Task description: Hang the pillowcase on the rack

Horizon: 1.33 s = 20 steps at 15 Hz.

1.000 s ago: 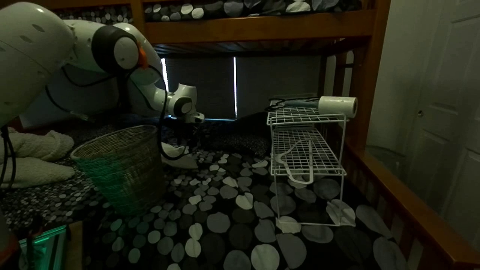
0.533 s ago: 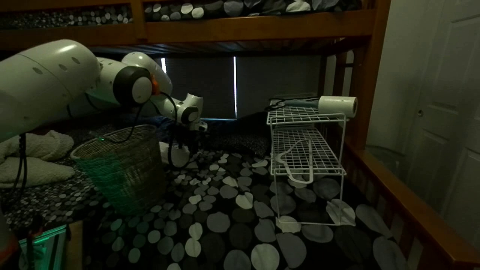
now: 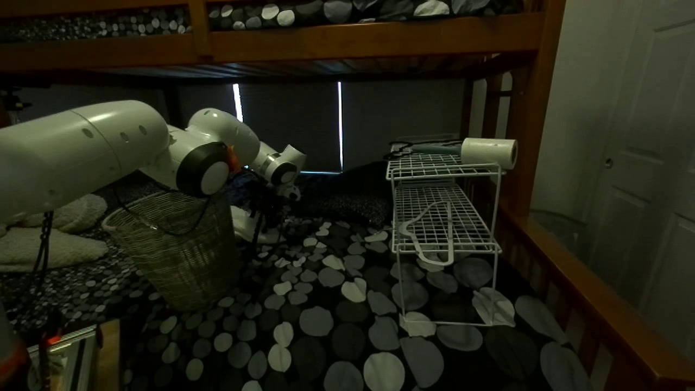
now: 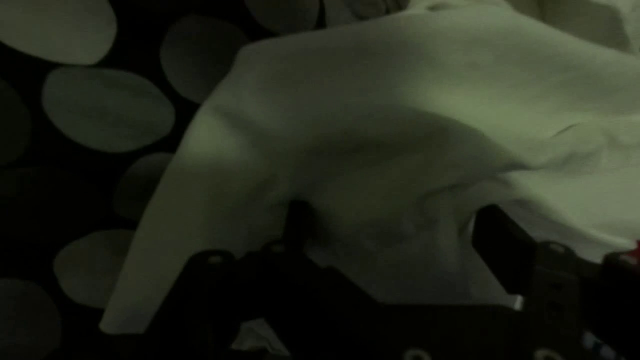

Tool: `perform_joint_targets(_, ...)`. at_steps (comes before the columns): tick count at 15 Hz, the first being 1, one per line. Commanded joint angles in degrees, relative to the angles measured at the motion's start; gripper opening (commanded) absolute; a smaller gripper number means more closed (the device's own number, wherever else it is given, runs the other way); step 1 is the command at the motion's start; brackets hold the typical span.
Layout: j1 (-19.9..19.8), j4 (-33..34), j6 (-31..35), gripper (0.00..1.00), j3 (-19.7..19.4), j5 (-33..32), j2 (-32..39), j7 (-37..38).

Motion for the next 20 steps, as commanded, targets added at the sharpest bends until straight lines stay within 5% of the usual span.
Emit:
perform_joint_targets(1, 1.8, 8.8, -7.5, 0.53, -1.0, -0.6, 4.8, 3.6)
perform_joint_targets(8, 2.8, 14.6, -8.0, 0.01, -3.5, 1.3, 7.3, 3.1)
perform_joint_targets(14, 0.5, 12.1, 1.0, 0.01, -2.8, 0.2, 1.2, 2.0)
perform_joint_targets(20, 1.3, 10.8, 15.0, 0.01, -8.5, -3.3, -5.4, 10.0)
